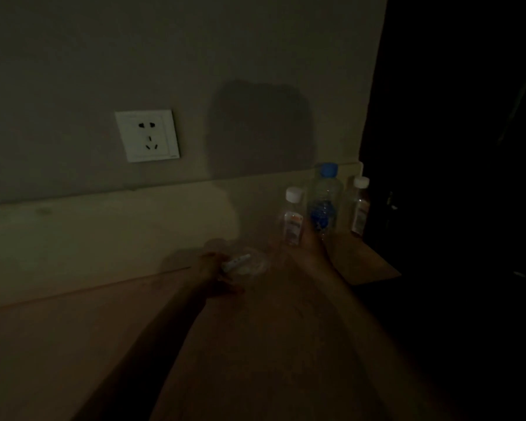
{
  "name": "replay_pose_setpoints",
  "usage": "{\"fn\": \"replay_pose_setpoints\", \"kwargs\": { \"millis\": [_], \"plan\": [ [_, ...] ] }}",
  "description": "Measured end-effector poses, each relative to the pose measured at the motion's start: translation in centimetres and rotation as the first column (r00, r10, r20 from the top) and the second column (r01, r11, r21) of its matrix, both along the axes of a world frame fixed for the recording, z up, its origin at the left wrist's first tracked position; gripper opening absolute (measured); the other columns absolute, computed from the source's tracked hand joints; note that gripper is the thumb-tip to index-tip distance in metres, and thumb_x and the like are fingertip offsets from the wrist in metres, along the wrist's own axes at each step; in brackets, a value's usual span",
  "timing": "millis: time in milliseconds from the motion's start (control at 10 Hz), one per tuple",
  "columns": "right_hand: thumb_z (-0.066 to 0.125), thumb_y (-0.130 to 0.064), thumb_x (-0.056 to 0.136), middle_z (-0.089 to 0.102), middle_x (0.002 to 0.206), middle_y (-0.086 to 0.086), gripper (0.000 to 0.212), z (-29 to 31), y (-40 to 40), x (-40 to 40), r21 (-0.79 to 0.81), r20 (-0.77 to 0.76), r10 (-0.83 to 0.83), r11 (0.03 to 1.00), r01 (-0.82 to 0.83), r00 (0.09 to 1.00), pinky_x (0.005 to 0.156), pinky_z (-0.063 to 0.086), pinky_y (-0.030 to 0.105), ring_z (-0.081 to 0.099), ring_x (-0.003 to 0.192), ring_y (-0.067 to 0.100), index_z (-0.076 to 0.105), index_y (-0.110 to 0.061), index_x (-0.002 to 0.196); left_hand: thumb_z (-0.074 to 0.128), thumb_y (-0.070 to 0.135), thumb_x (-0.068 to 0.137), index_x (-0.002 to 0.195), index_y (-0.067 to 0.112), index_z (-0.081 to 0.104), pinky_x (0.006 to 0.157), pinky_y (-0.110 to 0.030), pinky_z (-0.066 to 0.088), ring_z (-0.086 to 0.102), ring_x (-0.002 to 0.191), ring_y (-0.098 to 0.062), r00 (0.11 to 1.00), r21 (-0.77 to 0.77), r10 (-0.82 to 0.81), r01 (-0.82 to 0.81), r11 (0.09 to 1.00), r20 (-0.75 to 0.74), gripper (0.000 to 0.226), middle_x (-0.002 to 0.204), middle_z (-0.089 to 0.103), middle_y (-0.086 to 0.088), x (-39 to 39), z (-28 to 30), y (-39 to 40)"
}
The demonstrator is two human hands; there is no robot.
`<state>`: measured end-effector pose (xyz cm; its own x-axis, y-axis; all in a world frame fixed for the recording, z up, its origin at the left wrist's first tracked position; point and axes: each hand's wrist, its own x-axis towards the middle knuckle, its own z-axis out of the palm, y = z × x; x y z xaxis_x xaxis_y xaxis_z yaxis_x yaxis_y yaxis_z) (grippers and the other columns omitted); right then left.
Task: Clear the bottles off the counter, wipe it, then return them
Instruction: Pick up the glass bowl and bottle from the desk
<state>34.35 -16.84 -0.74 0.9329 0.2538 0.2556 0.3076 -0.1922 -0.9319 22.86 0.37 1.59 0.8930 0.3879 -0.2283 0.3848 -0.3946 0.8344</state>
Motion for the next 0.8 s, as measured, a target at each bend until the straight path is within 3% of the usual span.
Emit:
{"fn": "replay_pose_setpoints", "kwargs": {
  "millis": [100, 200, 300, 400, 500, 600, 700, 800],
  "plan": [
    [0.082, -0.009, 0.073, 0.060, 0.111, -0.012, 0.059, -0.3, 1.1, 0.9, 0.003, 0.000, 0.005, 1.000, -0.005, 1.000, 0.065, 0.046, 0.002, 0.061, 0.097, 0.000, 0.050, -0.025, 0.119, 0.068, 0.020, 0.088, 0.137, -0.006, 0.047, 0.084, -0.027, 0.044, 0.057, 0.099, -0.022, 0.999, -0.020, 0.037, -0.037, 0.999, 0.002, 0.059, 0.116, 0.056, -0.010, 1.6, -1.1, 0.1],
    [0.080, -0.010, 0.076, 0.055, 0.107, -0.019, 0.060, -1.0, 1.2, 1.6, 0.008, 0.022, 0.002, 1.000, -0.002, 1.000, 0.065, 0.043, -0.002, 0.055, 0.095, -0.006, 0.045, -0.028, 0.121, 0.076, 0.044, 0.073, 0.142, 0.002, 0.044, 0.094, -0.022, 0.039, 0.050, 0.126, -0.028, 1.000, 0.089, -0.017, 0.019, 0.996, -0.018, 0.086, 0.137, 0.052, -0.017, 1.3, -1.6, 0.2],
    [0.076, -0.010, 0.081, 0.053, 0.106, -0.023, 0.051, -1.4, 1.1, 1.8, -0.024, 0.056, -0.031, 0.999, 0.033, 0.998, 0.066, 0.040, -0.005, 0.051, 0.093, -0.011, 0.047, -0.026, 0.120, 0.080, 0.054, 0.051, 0.137, 0.001, 0.050, 0.097, -0.027, 0.037, 0.052, 0.124, -0.028, 0.998, 0.136, -0.037, 0.045, 0.990, -0.059, 0.105, 0.139, 0.051, -0.020, 1.8, -2.5, 0.1],
    [0.080, -0.025, 0.075, 0.059, 0.121, -0.007, 0.070, -2.4, 1.2, 2.2, -0.058, -0.017, -0.046, 0.997, 0.045, 0.999, 0.080, 0.048, 0.012, 0.059, 0.108, 0.010, 0.046, -0.020, 0.136, 0.084, 0.042, 0.056, 0.141, -0.001, 0.044, 0.083, -0.022, 0.038, 0.054, 0.109, -0.023, 0.997, 0.214, -0.054, 0.066, 0.975, -0.058, 0.103, 0.140, 0.050, -0.020, 2.0, -2.9, 0.1],
    [0.079, -0.034, 0.075, 0.054, 0.124, -0.005, 0.079, -3.2, 1.0, 1.7, -0.119, -0.080, -0.101, 0.989, 0.092, 0.992, 0.088, 0.046, 0.029, 0.053, 0.110, 0.013, 0.038, -0.022, 0.141, 0.071, 0.051, 0.059, 0.148, 0.000, 0.032, 0.096, -0.025, 0.035, 0.051, 0.124, -0.031, 0.996, 0.172, -0.085, 0.086, 0.981, -0.015, 0.109, 0.143, 0.047, -0.023, 2.3, -3.0, -0.2],
    [0.074, -0.034, 0.080, 0.052, 0.117, -0.004, 0.070, -3.5, 0.7, 1.1, -0.121, -0.137, -0.118, 0.987, 0.102, 0.983, 0.083, 0.041, 0.029, 0.052, 0.107, 0.015, 0.039, -0.023, 0.139, 0.077, 0.043, 0.063, 0.145, 0.003, 0.039, 0.086, -0.025, 0.033, 0.052, 0.118, -0.027, 0.998, 0.320, -0.066, 0.064, 0.945, -0.002, 0.099, 0.138, 0.051, -0.021, 2.2, -3.5, -0.1],
    [0.069, -0.035, 0.084, 0.054, 0.123, 0.003, 0.062, -3.2, 0.2, 0.0, -0.115, -0.161, -0.122, 0.988, 0.104, 0.979, 0.082, 0.039, 0.029, 0.053, 0.107, 0.018, 0.040, -0.020, 0.137, 0.070, 0.048, 0.058, 0.145, 0.008, 0.040, 0.080, -0.022, 0.040, 0.060, 0.107, -0.020, 0.993, 0.298, -0.105, 0.084, 0.951, 0.055, 0.100, 0.106, 0.056, 0.000, 1.8, -3.9, -0.3],
    [0.068, -0.029, 0.087, 0.053, 0.128, 0.004, 0.063, -3.2, -0.2, -0.8, -0.082, -0.175, -0.146, 0.988, 0.133, 0.974, 0.086, 0.041, 0.029, 0.052, 0.110, 0.018, 0.037, -0.018, 0.140, 0.058, 0.012, 0.094, 0.138, -0.005, 0.045, 0.058, -0.012, 0.045, 0.064, 0.067, -0.004, 0.997, 0.162, -0.015, 0.003, 0.987, 0.073, 0.049, 0.093, 0.060, -0.009, 1.6, -3.8, -0.1]
  ]
}}
